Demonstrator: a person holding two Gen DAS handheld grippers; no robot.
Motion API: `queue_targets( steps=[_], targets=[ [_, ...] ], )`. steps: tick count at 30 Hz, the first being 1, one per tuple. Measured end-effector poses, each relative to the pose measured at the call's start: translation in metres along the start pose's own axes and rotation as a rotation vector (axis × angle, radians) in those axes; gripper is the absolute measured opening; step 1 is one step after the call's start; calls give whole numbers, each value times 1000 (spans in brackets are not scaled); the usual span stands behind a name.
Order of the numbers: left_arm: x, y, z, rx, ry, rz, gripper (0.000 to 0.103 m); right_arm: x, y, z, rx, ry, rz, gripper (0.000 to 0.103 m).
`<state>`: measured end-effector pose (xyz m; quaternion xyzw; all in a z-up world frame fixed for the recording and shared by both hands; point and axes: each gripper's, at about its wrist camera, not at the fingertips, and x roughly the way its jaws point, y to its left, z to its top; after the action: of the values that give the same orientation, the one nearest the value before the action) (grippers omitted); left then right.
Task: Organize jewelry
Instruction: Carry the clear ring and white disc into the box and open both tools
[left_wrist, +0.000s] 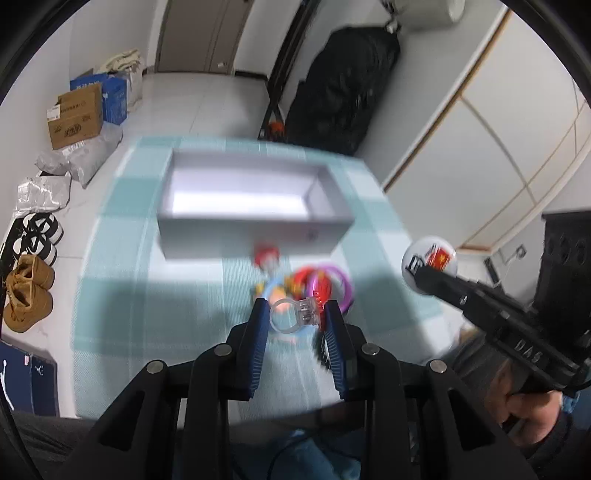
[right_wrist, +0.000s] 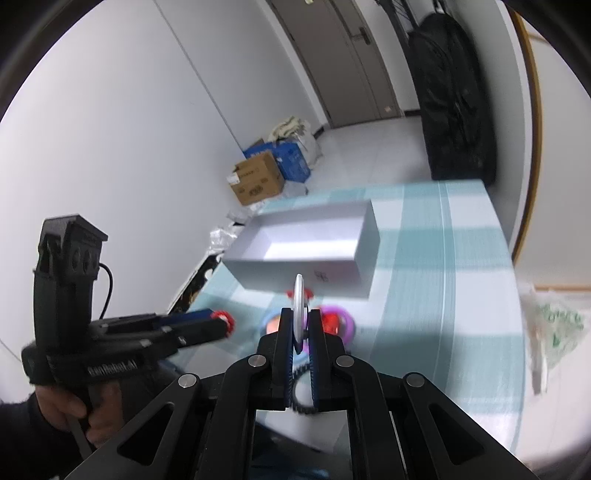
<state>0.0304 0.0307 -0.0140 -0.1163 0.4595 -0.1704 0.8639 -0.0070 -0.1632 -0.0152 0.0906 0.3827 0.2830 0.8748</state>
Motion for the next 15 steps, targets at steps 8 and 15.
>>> queue_targets(
  steps=[8, 15],
  targets=[
    [1, 6, 44, -7, -70, 9, 25, 11, 3, 48, -61, -23, 63, 7],
    [33, 29, 79, -21, -56, 44, 25, 52, -10, 80, -45, 19, 103, 7]
  ],
)
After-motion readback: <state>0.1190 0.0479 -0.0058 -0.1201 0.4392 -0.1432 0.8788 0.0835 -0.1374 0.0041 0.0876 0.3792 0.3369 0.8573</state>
